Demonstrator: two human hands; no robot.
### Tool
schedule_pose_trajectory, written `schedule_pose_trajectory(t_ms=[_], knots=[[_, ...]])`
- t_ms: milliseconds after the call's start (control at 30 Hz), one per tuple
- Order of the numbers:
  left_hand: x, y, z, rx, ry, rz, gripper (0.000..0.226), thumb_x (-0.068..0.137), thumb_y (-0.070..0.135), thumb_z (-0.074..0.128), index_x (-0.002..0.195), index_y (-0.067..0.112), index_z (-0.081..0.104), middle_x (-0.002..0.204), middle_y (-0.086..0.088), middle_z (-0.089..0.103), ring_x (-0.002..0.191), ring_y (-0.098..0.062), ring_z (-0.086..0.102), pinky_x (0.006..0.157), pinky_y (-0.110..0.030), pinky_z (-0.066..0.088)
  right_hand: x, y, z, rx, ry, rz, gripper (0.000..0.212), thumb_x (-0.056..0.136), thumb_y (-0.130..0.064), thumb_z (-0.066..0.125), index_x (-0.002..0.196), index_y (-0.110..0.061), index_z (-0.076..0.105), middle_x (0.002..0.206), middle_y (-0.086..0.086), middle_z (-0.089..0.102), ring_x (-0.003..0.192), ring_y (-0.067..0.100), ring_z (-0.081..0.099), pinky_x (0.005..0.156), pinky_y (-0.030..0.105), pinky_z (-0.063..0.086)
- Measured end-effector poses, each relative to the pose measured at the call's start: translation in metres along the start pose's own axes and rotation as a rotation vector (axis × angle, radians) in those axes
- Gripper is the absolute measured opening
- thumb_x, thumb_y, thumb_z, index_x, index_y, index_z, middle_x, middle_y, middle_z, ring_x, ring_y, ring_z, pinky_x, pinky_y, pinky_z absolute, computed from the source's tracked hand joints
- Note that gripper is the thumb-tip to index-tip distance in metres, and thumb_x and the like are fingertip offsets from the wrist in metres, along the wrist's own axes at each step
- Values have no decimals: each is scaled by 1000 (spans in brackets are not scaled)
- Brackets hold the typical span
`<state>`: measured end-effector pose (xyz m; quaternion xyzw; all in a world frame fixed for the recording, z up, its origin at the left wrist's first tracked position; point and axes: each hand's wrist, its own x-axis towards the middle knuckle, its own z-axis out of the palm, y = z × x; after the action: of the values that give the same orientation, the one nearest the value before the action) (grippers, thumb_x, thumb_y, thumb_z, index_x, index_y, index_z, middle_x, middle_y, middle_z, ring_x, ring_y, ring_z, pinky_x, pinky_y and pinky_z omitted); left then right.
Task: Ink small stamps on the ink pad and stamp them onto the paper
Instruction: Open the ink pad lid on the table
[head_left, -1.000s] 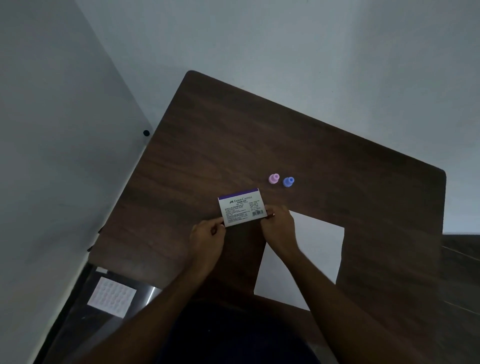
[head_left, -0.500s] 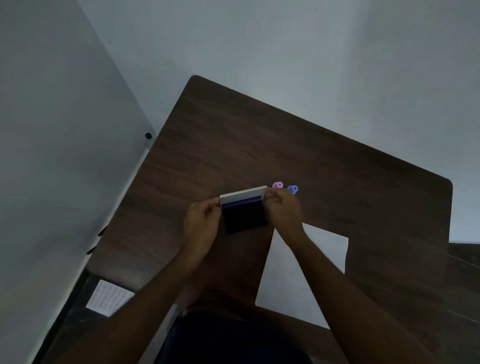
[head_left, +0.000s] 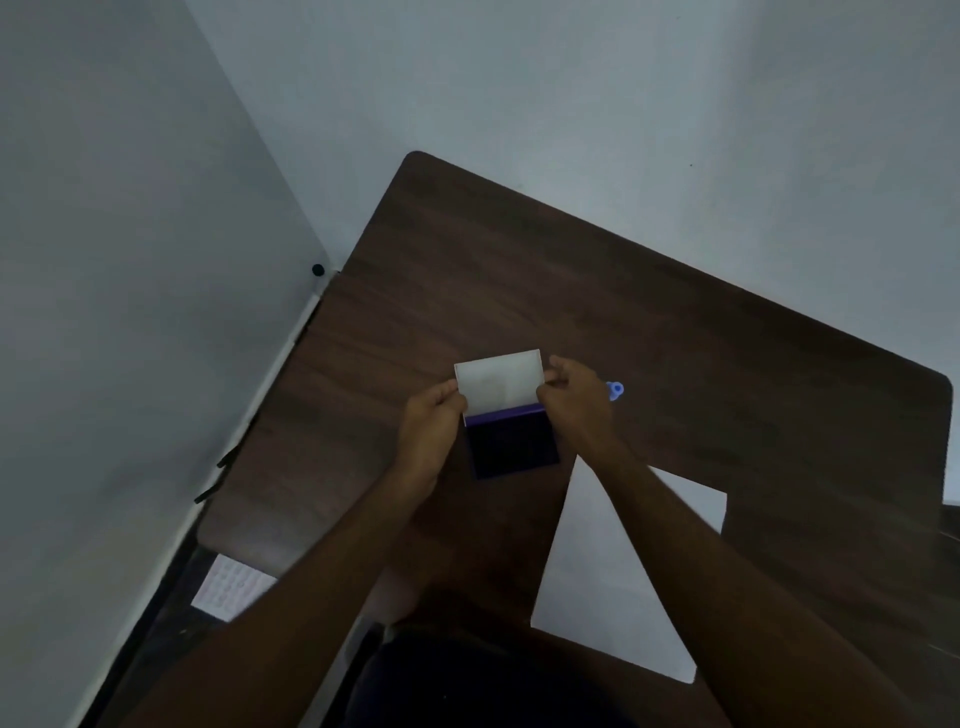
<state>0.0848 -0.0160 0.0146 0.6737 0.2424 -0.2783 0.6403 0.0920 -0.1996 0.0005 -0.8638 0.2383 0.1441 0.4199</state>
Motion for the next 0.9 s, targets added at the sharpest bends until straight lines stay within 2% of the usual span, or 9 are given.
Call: schedule_pose_trajectory(t_ms=[100,167,233,367,467,533,633,733,900], knots=[[0,1,1,-4,-6,1,30,91,18,53,119,23,62,106,8,69,92,-4,66,68,-19,53,4,2,3,9,-2,27,53,83,-11,57,135,-13,44,98,-8,58,82,2,53,69,17,42],[2,0,1,4,-5,6,29,91,16,53,119,21,63,107,6,70,94,-7,66,74,-25,55,6,2,4,3,2,25,54,83,-12,58,135,-13,43,92,-12,53,84,3,53,72,20,43],[3,-1,3,10,15,4,29,91,16,53,118,21,63,106,5,69,95,-9,65,76,-27,54,7,2,4,-1,-5,33,54,83,-13,58,135,-13,43,96,-10,56,89,6,55,75,24,45],[7,-2,5,19,31,-17,28,91,17,52,117,23,62,99,10,67,90,-6,63,64,-21,48,9,1,4,-35,-26,36,51,85,-16,58,134,-13,45,113,3,63,88,7,54,70,20,44],[12,-3,6,88,58,-38,29,92,20,51,120,23,60,100,10,65,87,-2,60,58,-17,44,4,-1,7,-72,-30,-11,45,85,-16,57,129,-11,47,115,5,64,103,16,58,83,31,50],[14,-6,6,144,93,-14,33,93,20,50,125,23,57,114,5,64,95,-5,60,64,-18,48,3,-4,7,-102,-9,-48,40,86,-12,56,125,-10,50,112,7,65,105,20,58,91,35,48],[15,-10,5,213,170,70,32,93,20,50,124,24,56,124,3,59,110,-12,55,88,-34,51,5,-3,-4,-237,70,-70,30,91,-8,52,120,-4,55,119,13,61,112,25,55,96,32,40],[13,-13,7,207,182,107,23,94,23,51,113,28,62,124,7,58,112,-8,50,92,-33,47,6,5,-25,-392,229,-219,28,91,-16,55,118,-7,59,123,14,59,117,25,49,96,27,34],[6,-10,11,211,152,155,20,94,21,50,107,27,64,108,18,58,107,-5,51,93,-37,49,13,18,-43,-647,44,-214,31,83,-26,68,110,-12,62,122,10,54,115,22,43,91,28,37]])
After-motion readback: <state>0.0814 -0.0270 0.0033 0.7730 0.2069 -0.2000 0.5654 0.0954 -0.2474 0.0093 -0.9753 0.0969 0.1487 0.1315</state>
